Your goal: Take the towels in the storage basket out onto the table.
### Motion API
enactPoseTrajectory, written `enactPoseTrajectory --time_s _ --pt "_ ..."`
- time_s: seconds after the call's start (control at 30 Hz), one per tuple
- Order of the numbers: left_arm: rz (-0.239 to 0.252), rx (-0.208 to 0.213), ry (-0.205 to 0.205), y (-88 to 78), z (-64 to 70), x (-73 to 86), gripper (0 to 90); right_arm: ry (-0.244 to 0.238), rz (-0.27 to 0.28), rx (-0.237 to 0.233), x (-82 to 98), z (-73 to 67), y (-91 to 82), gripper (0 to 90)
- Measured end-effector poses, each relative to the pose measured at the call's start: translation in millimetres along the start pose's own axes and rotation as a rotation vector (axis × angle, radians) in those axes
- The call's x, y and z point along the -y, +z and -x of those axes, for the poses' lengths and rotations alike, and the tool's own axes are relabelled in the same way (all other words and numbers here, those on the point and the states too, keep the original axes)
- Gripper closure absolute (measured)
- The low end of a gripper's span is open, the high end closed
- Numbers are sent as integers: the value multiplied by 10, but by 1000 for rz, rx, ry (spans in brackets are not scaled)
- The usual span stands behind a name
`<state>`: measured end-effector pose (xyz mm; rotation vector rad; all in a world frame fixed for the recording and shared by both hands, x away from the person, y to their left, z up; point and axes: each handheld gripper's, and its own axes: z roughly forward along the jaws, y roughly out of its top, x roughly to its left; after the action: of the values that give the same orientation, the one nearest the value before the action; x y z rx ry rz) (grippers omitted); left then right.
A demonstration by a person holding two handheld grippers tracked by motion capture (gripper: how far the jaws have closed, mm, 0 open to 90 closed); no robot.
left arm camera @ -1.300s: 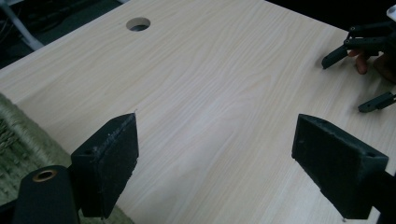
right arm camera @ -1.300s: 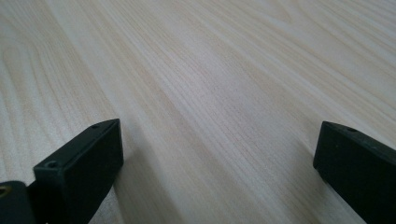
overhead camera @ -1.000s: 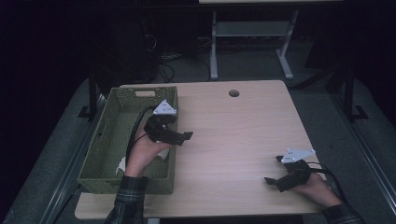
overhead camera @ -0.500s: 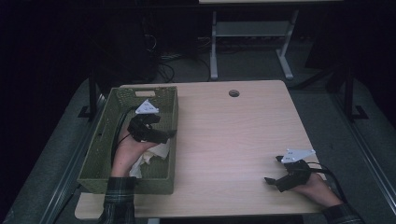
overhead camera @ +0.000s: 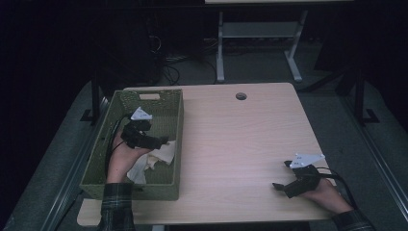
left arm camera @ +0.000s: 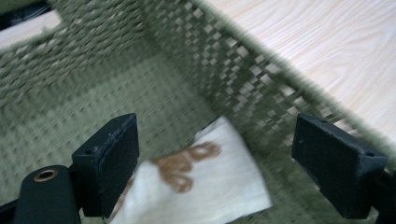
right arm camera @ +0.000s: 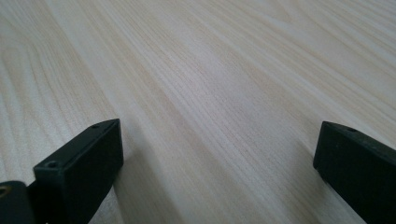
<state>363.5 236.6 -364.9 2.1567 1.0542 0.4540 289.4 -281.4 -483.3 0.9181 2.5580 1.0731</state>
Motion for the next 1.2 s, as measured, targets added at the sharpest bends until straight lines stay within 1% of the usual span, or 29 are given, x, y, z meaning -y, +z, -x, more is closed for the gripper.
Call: enactPoseTrajectory --time_s 0.03,0.1,0.23,0.4,0.43,0.47,0.53,0.63,0.7,0.8,0.9,0.97,1.0,1.03,1.07,1.2 --pt "-2 -4 -13 8 -20 22 144 0 0 0 0 0 0 12" --pt "-22 -18 -15 27 -64 62 144 -1 0 0 0 1 1 12" --pt "-55 -34 -31 86 -135 137 143 -1 0 0 0 1 0 12" --pt "-86 -44 -49 146 -180 220 144 -1 0 0 0 0 0 12" --pt "-105 -56 -53 171 -208 257 144 0 0 0 0 0 0 12" --pt "-105 -56 -53 171 -208 257 144 0 0 0 0 0 0 12" --pt "-110 -56 -68 196 -230 290 144 -1 0 0 0 0 0 12" --pt "-152 -81 -75 248 -240 321 144 0 0 0 0 0 1 12" --pt "-178 -77 -90 295 -247 344 144 0 0 0 0 0 0 12" --pt "-254 -81 -91 357 -253 378 143 0 0 0 0 0 0 12" --pt "-280 -71 -102 397 -252 398 142 0 0 0 1 -1 0 12" --pt "-302 -62 -119 418 -262 414 138 0 0 1 1 -2 0 12" --pt "-311 -62 -129 430 -263 422 137 0 0 1 1 -1 0 12" --pt "-321 -64 -126 439 -267 426 135 0 0 0 1 -2 0 12" --pt "-327 -64 -132 448 -268 430 136 0 0 1 1 -1 1 12" --pt "-344 -68 -144 492 -261 448 132 -1 1 1 1 -1 1 12"
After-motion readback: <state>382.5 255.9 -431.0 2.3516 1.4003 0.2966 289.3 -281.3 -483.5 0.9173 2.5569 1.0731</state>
